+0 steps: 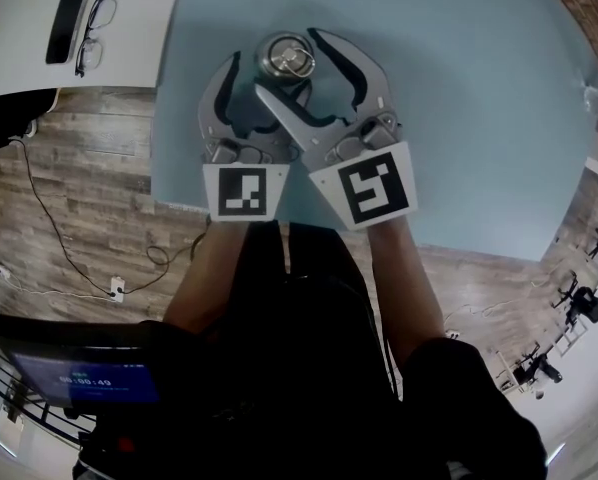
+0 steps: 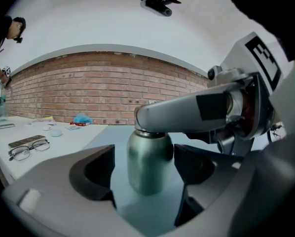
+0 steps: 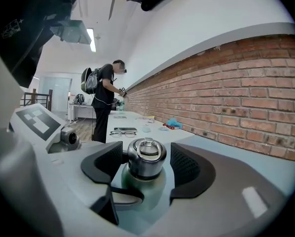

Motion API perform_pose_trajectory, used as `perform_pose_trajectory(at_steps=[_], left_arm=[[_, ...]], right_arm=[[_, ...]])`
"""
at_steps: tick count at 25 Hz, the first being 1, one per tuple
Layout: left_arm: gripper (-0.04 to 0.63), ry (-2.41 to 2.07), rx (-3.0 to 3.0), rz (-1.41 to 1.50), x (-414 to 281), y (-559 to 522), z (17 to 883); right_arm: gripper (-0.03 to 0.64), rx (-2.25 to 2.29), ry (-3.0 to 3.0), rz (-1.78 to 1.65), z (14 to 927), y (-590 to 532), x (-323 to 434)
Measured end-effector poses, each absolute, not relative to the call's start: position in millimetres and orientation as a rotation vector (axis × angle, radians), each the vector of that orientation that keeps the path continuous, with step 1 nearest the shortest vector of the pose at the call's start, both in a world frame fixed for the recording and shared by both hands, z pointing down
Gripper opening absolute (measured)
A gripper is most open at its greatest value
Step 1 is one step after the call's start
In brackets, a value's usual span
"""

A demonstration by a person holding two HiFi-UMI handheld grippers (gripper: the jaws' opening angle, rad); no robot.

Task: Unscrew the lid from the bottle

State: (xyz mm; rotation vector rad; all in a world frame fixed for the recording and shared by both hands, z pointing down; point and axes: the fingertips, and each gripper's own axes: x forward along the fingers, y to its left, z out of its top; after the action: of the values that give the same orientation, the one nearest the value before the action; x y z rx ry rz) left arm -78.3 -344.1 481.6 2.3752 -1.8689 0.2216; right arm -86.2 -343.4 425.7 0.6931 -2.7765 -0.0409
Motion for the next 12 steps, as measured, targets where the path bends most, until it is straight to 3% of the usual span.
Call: perform_pose_trajectory(at_steps=[12], left_arm=[[0.342, -1.917, 2.311, 0.164, -70.6, -349.3, 479.8]], right_arm=[[0.295, 0.624, -2.744, -0.063, 430.4, -345.3, -88.9]])
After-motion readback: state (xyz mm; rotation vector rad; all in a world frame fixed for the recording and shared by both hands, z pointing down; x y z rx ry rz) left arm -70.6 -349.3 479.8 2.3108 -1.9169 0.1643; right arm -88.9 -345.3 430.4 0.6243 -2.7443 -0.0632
